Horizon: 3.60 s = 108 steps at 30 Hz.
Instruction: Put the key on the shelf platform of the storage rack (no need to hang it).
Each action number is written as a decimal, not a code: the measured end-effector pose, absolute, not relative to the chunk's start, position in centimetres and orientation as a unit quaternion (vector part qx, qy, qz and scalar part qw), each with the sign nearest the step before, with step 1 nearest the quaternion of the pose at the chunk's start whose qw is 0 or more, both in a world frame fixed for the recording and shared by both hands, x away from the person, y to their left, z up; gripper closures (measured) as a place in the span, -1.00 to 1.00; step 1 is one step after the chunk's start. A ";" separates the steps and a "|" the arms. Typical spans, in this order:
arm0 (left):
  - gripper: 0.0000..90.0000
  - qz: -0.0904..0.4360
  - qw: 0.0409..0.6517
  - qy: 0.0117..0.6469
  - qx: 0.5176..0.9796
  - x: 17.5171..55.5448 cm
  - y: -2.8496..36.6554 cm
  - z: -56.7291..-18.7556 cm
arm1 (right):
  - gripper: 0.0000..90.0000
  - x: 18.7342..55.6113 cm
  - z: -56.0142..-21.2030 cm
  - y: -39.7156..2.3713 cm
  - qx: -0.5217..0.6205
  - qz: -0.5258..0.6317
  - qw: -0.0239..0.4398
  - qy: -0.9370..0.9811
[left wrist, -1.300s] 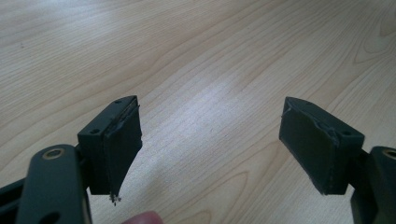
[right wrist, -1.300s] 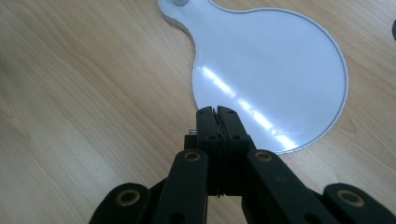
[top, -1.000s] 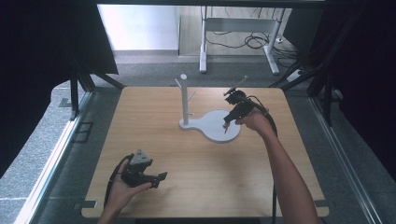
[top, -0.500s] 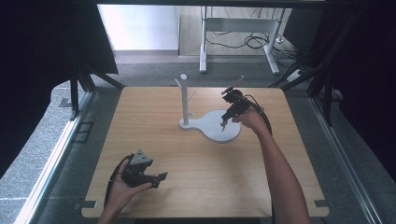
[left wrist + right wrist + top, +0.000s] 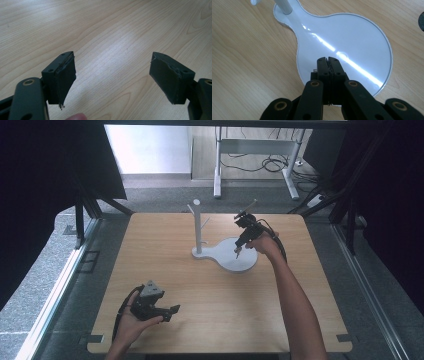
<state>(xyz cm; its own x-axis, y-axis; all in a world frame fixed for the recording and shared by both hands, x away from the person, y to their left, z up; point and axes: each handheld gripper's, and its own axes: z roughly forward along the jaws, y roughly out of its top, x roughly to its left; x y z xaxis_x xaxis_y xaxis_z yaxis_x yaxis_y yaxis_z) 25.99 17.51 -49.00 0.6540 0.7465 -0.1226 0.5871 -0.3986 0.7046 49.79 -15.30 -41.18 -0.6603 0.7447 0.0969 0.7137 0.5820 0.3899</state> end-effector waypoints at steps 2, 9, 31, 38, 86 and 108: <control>-0.52 0.107 0.373 0.401 0.830 26.0 17.5 -49.0 | 1.00 50.0 -41.2 -15.1 0.410 0.202 0.040 0.888; -0.52 0.107 0.375 0.404 0.828 26.0 17.6 -49.0 | 1.00 50.4 -42.2 -14.5 0.412 0.201 0.041 0.888; -0.52 0.107 0.373 0.404 0.828 26.0 17.6 -49.0 | 0.99 51.4 -44.8 -15.2 0.446 0.207 0.051 0.869; -0.52 0.107 0.373 0.405 0.828 26.1 17.7 -49.1 | 0.99 51.7 -46.3 -15.4 0.451 0.193 0.047 0.870; -0.52 0.105 0.365 0.398 0.835 26.1 16.7 -49.5 | 0.14 42.6 -44.5 -19.9 0.387 0.303 0.094 0.866; -0.52 0.101 0.360 0.401 0.836 26.2 16.6 -49.7 | 0.11 32.5 -48.8 -27.7 0.410 0.335 0.102 0.842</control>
